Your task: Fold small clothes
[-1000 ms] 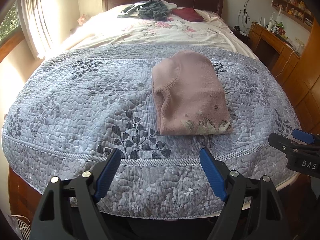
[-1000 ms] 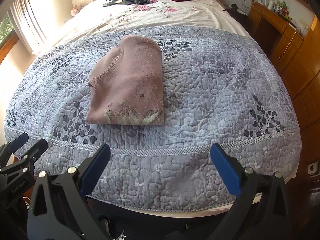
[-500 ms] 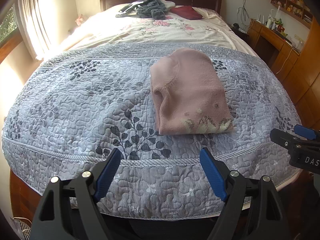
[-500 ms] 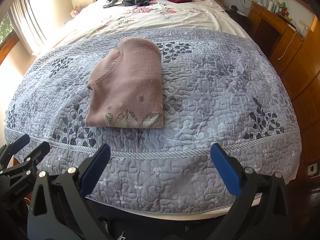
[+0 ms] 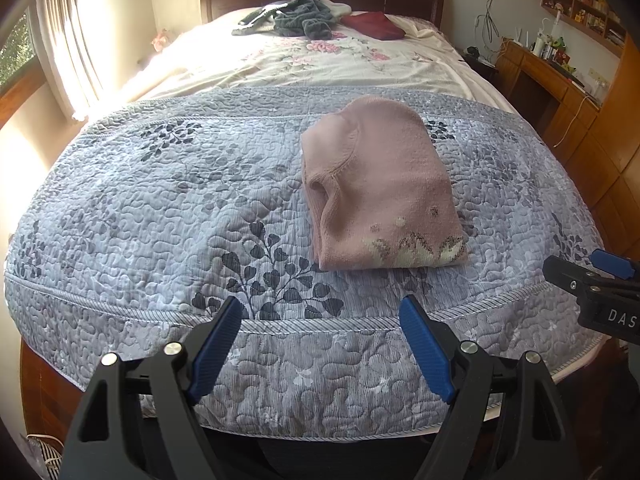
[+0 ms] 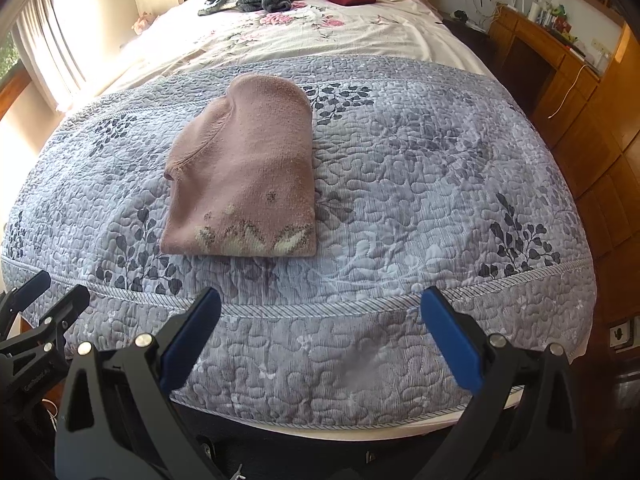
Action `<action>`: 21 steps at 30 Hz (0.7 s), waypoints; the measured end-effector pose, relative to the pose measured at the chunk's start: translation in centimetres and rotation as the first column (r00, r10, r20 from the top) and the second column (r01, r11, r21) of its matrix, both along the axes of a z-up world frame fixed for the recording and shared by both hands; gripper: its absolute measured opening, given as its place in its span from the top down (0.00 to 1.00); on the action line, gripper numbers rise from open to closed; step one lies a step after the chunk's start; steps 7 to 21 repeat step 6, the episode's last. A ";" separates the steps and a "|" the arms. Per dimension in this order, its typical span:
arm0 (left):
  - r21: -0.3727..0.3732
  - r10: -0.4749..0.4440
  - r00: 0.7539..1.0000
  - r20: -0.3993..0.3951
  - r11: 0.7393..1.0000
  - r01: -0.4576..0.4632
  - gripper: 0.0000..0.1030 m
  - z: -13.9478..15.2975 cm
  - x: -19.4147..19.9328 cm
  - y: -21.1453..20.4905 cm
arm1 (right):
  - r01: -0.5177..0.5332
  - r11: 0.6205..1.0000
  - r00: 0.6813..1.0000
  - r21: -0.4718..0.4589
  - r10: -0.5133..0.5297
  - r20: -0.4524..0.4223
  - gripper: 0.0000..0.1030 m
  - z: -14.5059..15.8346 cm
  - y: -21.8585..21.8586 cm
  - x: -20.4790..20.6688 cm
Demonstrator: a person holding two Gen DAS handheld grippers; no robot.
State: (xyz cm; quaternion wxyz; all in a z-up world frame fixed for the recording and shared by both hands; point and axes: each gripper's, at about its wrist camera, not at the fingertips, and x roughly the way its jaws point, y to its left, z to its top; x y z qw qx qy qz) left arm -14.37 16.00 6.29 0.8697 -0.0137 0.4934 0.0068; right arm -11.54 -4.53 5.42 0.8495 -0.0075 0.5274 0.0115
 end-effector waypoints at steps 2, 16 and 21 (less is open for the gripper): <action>0.000 0.001 1.000 0.000 1.000 -0.001 0.21 0.0 0.0 -0.1 | -0.001 1.000 1.000 0.004 0.001 -0.001 0.03 0.0 0.0 0.0; 0.000 0.001 1.000 0.001 1.000 -0.001 0.21 0.0 0.0 -0.1 | 0.002 1.000 1.000 -0.001 -0.002 0.002 0.03 0.1 -0.1 0.0; 0.000 0.001 1.000 0.001 1.000 -0.001 0.21 0.0 0.0 -0.1 | 0.002 1.000 1.000 -0.001 -0.002 0.002 0.03 0.1 -0.1 0.0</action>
